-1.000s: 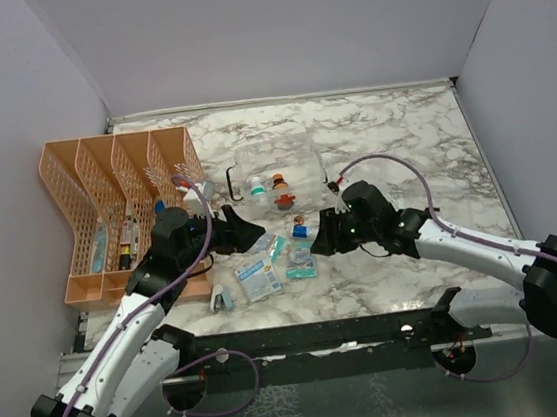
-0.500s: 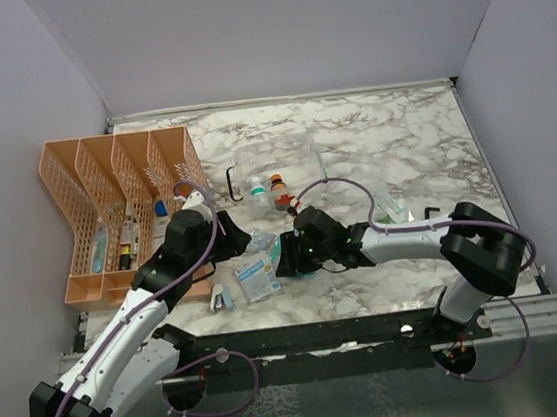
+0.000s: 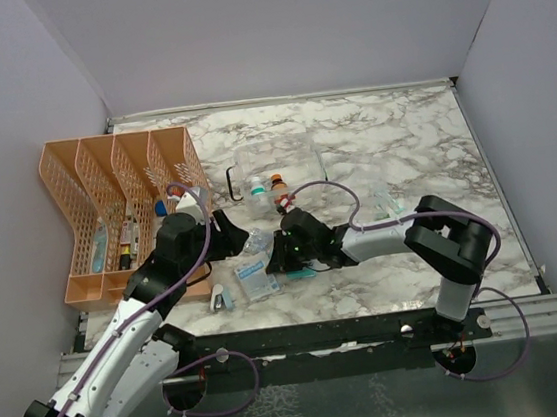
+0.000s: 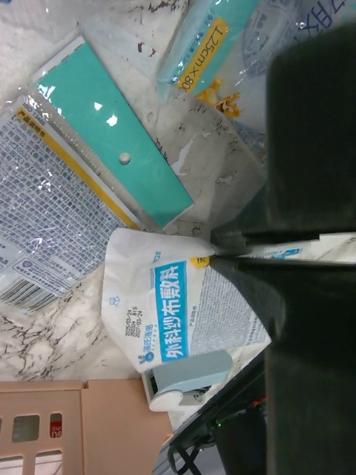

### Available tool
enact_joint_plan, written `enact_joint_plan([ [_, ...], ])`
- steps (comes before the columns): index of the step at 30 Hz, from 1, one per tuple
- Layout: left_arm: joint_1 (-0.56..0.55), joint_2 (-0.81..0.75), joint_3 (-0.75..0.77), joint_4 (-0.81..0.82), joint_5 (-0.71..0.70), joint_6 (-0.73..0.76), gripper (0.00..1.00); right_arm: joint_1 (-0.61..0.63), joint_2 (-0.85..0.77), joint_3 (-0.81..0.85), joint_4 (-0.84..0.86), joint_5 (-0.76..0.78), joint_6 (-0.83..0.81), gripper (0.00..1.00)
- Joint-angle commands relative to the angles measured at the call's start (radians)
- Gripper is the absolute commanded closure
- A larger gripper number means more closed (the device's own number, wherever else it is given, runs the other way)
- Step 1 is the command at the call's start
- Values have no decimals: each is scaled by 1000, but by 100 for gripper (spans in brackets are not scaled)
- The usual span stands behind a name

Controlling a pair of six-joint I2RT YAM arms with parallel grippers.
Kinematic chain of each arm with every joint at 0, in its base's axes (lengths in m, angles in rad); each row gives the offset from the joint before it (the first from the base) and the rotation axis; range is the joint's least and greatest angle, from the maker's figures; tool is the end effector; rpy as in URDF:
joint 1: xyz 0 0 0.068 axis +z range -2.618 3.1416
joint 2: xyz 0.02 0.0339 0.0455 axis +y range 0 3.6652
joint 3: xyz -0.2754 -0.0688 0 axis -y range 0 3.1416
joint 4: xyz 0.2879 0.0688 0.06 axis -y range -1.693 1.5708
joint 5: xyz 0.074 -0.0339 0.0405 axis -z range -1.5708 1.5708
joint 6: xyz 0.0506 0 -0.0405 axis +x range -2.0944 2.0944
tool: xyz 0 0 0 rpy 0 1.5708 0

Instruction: Organize the medicine kit

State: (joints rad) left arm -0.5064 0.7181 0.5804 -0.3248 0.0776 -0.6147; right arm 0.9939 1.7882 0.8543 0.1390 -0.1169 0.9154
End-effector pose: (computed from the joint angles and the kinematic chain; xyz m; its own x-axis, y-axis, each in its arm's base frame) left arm 0.1882 -0.1089 0.2591 -0.6326 -0.3066 -0.7112 0.2196 0.8096 -0.5444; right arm 0.2055 0.3266 0.0980 -0.9326 0.0106 -0.3608 -0.2258 0.7627 0.6060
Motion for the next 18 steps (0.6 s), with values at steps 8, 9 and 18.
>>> enact_joint_plan([
  [8, -6, -10, 79, 4, -17, -9, 35, 6, -241, -31, -53, 139, -21, 99],
  [9, -6, -6, 92, 5, -13, -5, 34, 6, -285, -43, -59, 160, -25, 99],
  [18, -6, -4, 161, 56, 99, -56, 24, 6, -591, -89, -123, 308, -52, 99],
])
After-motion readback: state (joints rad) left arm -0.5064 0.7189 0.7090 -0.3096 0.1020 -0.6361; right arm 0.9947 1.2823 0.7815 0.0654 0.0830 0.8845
